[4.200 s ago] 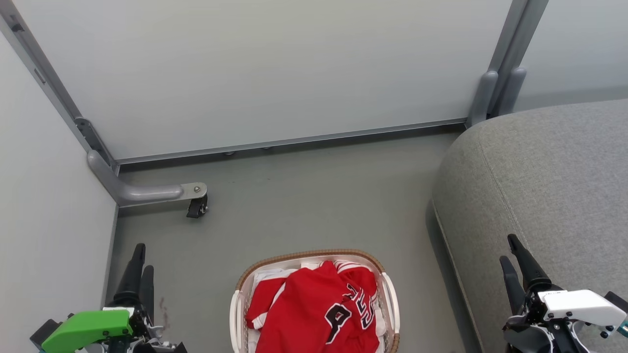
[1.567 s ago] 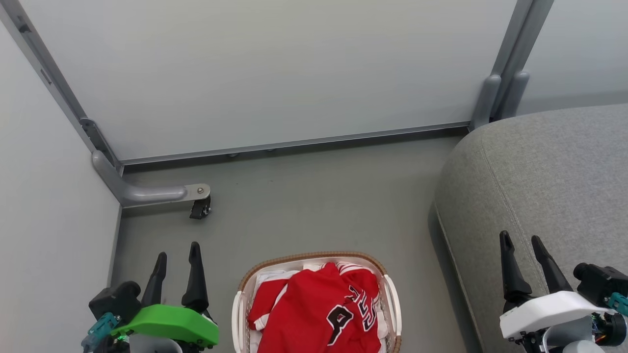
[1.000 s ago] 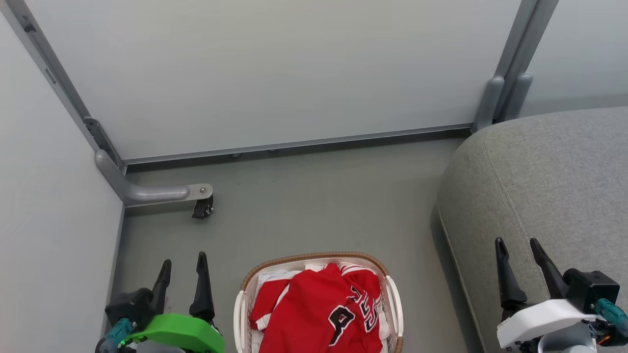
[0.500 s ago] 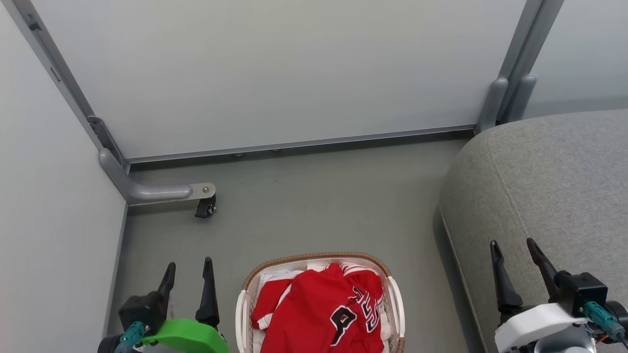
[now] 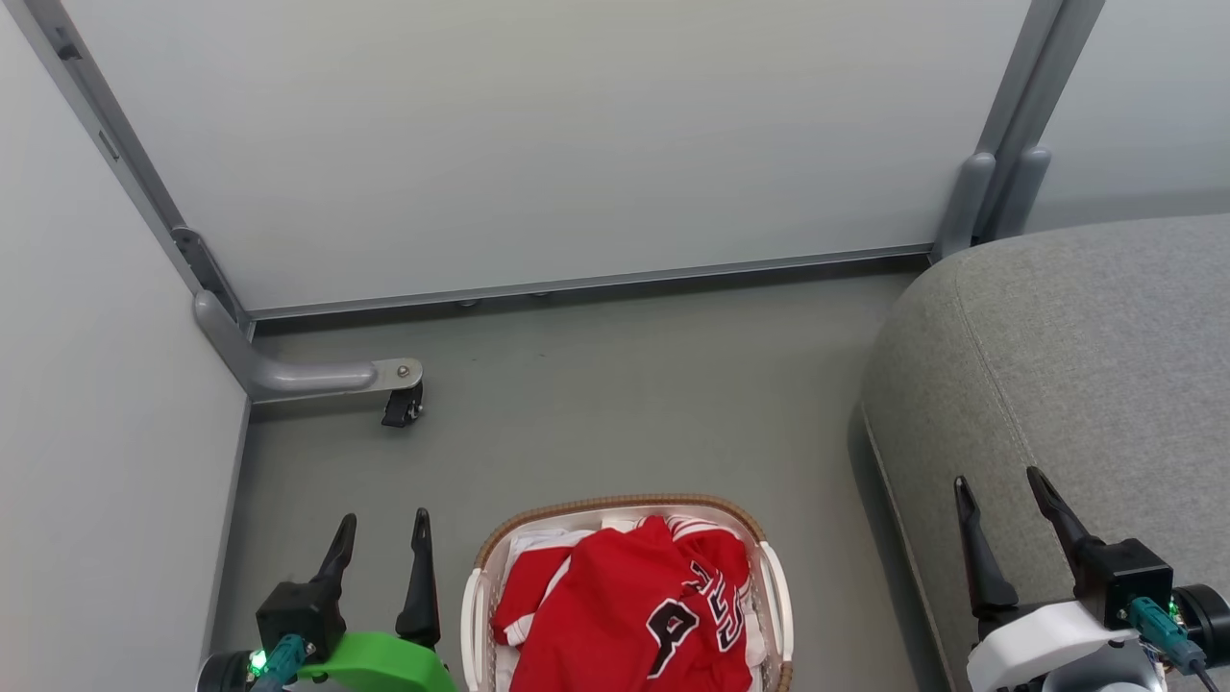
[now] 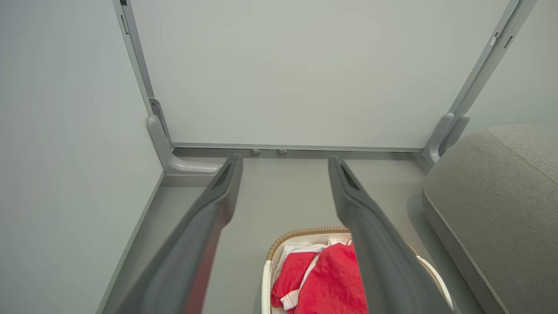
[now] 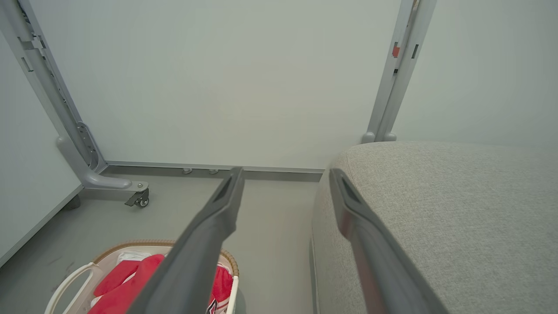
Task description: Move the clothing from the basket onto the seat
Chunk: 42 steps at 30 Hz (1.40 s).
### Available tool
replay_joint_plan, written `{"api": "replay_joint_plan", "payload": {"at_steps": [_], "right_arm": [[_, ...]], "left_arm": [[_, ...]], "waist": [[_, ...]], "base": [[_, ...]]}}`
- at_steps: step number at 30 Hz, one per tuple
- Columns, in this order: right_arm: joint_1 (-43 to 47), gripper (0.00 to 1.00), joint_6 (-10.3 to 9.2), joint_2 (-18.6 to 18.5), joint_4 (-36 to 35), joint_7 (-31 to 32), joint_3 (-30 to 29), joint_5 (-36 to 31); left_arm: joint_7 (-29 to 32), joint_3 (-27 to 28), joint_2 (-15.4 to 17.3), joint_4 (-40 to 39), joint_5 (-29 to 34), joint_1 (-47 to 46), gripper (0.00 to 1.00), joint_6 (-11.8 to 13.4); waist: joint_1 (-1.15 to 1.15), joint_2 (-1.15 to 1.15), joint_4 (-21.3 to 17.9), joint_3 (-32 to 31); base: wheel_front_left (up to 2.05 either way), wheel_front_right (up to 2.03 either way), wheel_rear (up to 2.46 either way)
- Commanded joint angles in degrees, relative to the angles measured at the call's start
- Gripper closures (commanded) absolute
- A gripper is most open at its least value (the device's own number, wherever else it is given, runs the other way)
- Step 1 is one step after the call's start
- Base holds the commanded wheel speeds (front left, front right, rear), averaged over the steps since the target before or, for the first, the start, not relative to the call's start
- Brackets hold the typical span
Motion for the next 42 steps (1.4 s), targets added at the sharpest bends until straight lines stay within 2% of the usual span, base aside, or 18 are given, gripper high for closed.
{"api": "replay_joint_plan", "payload": {"at_steps": [1,19,25,29,33,42], "right_arm": [[0.68,0.0,-0.02,-0.34,-0.12,-0.28,-0.04,-0.01],[0.5,0.0,-0.02,-0.34,-1.1,-0.28,-0.26,0.31],[-0.58,0.0,-0.02,-0.34,-1.8,-0.28,-0.3,0.28],[-2.57,0.0,-0.02,-0.34,-2.85,-0.27,-0.15,-0.23],[-5.54,0.0,-0.02,-0.33,-3.6,-0.27,-0.19,0.07],[-13.12,0.0,-0.03,-0.28,-5.25,-0.21,0.69,1.86]], "left_arm": [[-0.04,0.07,0.38,0.03,0.35,-0.19,0.0,0.31],[-0.04,-0.38,0.37,-0.41,0.35,-0.48,0.0,0.16],[-0.04,-1.27,0.35,-0.63,0.3,-1.77,0.0,0.11],[-0.03,-3.83,0.33,-0.49,0.98,-4.31,0.0,-0.45],[-0.01,-8.9,0.35,2.47,1.49,-8.41,0.0,-1.48],[0.0,-19.61,0.39,14.71,1.4,-19.93,0.0,-2.59]], "waist": [[0.0,0.0,-0.02,0.02],[0.0,0.0,-0.09,0.68],[0.0,0.0,-0.54,2.64],[0.0,0.0,-1.48,6.7],[0.0,0.0,-3.16,12.0],[0.0,0.0,-9.64,25.51]], "base": [[0.0,0.0,0.0],[0.0,0.0,0.0],[0.0,0.0,0.0],[0.0,0.0,0.0],[0.0,0.0,0.0],[0.0,0.0,0.0]]}}
